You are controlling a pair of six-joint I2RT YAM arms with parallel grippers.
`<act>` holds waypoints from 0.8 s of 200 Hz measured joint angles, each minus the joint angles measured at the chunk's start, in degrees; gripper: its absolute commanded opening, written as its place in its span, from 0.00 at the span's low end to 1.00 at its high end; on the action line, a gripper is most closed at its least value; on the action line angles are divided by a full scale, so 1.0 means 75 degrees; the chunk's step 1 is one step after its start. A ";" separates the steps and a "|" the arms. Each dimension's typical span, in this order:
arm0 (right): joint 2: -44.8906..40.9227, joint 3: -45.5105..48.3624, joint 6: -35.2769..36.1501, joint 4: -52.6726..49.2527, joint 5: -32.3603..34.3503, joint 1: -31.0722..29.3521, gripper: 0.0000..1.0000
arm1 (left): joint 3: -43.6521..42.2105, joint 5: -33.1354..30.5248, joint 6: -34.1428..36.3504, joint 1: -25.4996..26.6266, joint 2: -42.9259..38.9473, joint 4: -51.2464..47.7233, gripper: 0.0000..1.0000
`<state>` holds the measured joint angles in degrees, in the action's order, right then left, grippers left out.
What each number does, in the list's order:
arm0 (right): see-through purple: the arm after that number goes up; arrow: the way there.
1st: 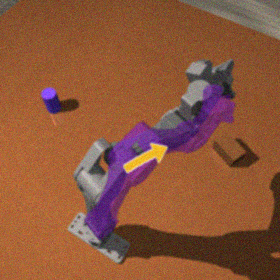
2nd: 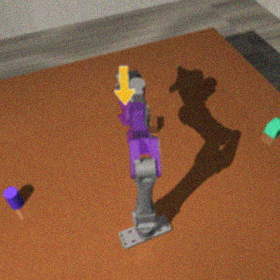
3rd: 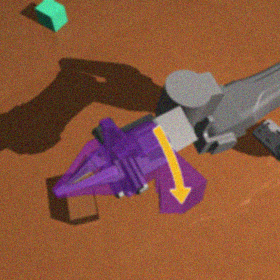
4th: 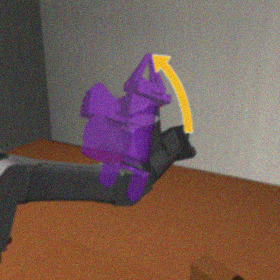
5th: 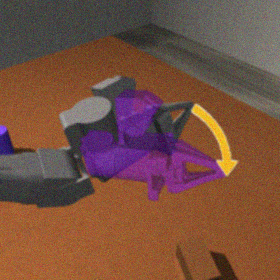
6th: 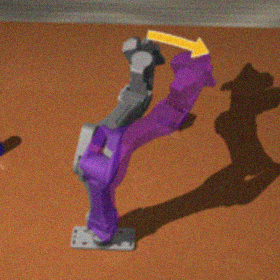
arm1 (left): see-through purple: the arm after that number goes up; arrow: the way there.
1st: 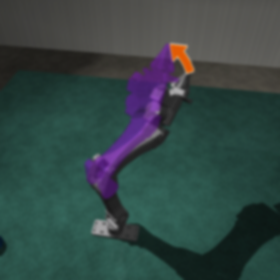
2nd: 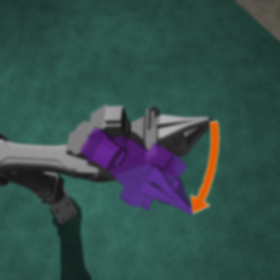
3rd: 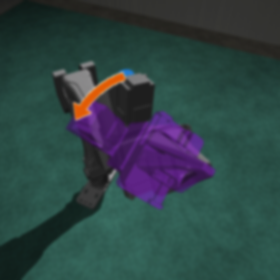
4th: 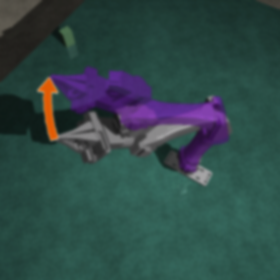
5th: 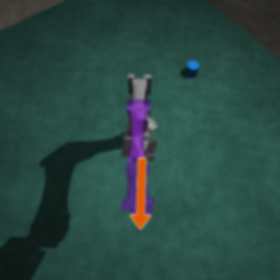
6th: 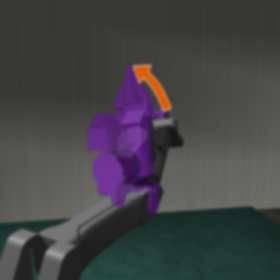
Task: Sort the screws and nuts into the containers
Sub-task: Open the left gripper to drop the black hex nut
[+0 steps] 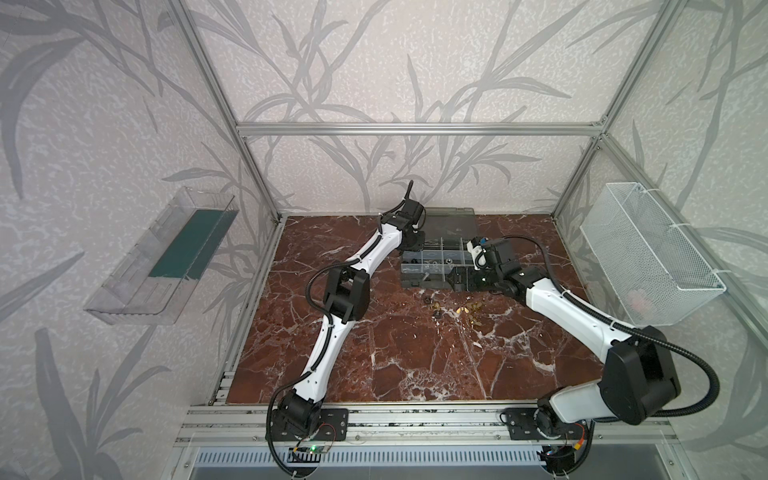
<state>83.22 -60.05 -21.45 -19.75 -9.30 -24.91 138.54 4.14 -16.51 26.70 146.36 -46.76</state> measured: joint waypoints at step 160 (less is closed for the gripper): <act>-0.0201 0.0082 0.0003 -0.0446 0.0335 0.0000 0.99 | -0.0679 0.0119 -0.0076 -0.0015 -0.1469 -0.0160 0.97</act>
<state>81.71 -59.44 -21.43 -23.09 -6.79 -24.91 133.45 5.04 -17.08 26.59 135.35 -47.97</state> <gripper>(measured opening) 0.992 0.918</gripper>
